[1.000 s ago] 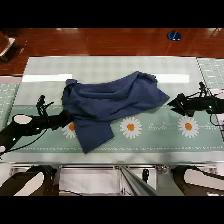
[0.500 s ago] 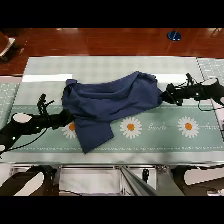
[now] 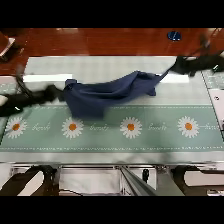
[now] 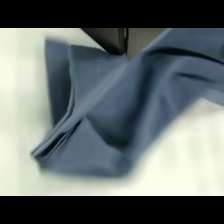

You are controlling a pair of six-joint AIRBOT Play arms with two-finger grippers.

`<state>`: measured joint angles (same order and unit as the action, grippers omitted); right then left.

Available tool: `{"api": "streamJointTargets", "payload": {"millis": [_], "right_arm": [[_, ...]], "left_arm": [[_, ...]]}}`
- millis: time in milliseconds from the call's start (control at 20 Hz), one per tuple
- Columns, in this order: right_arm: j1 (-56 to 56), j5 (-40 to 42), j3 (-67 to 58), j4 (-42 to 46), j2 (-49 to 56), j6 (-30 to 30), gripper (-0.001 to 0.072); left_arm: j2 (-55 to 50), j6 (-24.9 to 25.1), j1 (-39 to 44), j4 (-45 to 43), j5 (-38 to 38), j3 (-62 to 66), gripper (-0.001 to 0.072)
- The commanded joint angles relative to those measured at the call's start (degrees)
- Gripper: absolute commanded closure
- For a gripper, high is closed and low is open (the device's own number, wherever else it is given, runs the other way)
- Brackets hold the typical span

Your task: Fold the shirts.

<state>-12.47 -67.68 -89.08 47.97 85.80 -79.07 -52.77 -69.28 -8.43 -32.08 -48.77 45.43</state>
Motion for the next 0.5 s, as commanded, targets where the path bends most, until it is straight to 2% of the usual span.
{"api": "streamJointTargets", "payload": {"millis": [0, 150, 300, 450], "right_arm": [[0.13, -1.2, -15.1, 0.76, -8.68, 0.04, 0.0691], [0.13, -2.32, -21.55, 5.35, -18.97, 0.04, 0.0691], [0.13, -5.27, -22.27, 11.69, -29.9, 0.04, 0.0691], [0.13, -7.15, -22.27, 17.22, -38.93, -0.81, 0.0691]], "left_arm": [[6.1, 2.84, -1.31, 1.4, 2.97, 17.27, 0.0689], [10.58, 2.27, -1.31, -3.63, 5.95, 30.6, 0.069], [15.47, -3.82, -1.31, -16.06, 5.14, 39.3, 0.069], [22.38, -8.04, -1.31, -27.54, 4.57, 41.22, 0.069]]}}
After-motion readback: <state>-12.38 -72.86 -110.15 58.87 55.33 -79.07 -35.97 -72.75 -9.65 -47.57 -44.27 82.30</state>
